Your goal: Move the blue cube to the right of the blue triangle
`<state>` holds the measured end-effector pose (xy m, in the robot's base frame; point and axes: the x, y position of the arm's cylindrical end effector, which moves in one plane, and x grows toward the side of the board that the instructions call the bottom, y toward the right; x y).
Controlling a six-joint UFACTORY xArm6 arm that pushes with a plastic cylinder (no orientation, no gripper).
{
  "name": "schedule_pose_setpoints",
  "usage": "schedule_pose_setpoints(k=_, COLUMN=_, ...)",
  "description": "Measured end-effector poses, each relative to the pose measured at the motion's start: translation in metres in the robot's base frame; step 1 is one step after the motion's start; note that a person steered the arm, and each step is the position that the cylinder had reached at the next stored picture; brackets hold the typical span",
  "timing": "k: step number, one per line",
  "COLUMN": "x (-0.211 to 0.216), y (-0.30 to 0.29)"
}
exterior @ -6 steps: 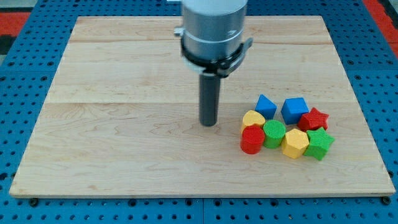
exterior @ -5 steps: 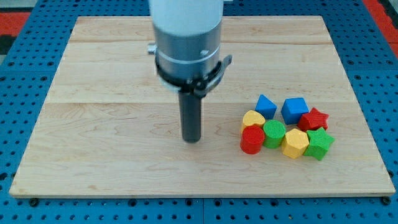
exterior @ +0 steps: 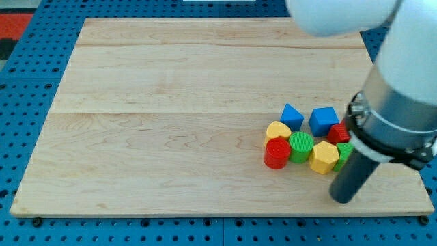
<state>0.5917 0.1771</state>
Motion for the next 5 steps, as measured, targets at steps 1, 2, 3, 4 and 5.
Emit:
schedule_pose_setpoints(k=1, x=-0.037, y=0.022)
schedule_pose_setpoints(k=2, x=-0.087, y=0.021)
schedule_pose_setpoints(k=3, x=-0.137, y=0.004)
schedule_pose_setpoints(k=4, x=-0.182, y=0.004)
schedule_pose_setpoints(k=5, x=-0.186, y=-0.018)
